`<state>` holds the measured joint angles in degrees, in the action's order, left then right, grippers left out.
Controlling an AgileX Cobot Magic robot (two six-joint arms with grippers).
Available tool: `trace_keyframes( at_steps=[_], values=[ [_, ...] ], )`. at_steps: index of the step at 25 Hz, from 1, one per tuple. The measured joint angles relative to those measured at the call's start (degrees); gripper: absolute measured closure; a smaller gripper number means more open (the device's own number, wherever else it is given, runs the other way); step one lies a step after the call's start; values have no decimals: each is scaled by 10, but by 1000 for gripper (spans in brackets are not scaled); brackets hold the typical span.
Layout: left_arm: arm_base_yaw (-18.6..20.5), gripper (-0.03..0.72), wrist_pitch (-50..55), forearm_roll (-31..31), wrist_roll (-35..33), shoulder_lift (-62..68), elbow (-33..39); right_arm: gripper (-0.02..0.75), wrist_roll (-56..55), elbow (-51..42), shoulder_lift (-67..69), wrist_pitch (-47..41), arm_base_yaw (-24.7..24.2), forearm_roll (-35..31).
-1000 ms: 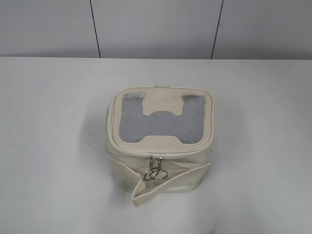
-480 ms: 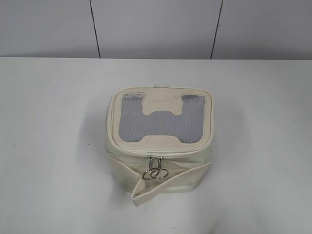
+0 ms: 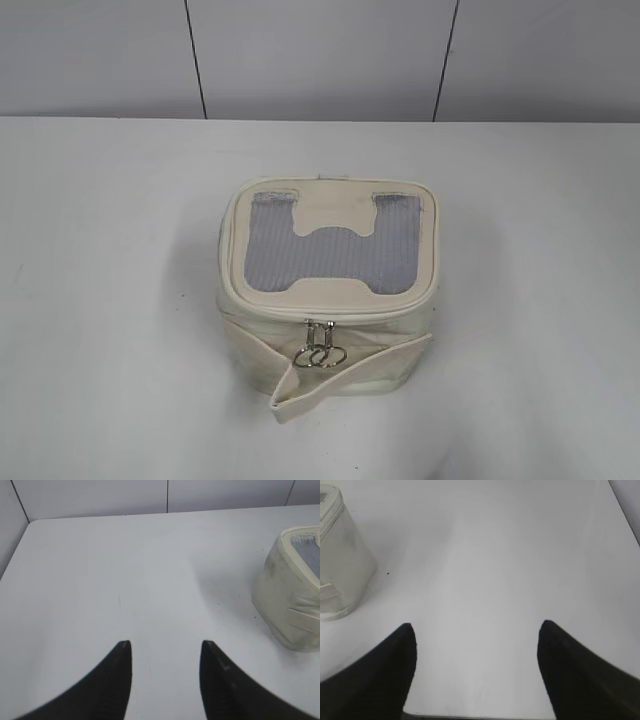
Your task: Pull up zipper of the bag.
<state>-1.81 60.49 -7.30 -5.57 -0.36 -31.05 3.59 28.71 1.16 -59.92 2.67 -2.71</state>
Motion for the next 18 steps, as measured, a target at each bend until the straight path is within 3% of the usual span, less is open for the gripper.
trace_keyframes(
  at_steps=[18],
  values=[
    [5, 340, -1, -1, -1, 0, 0, 152, 1, -1, -15, 0, 0, -4]
  ],
)
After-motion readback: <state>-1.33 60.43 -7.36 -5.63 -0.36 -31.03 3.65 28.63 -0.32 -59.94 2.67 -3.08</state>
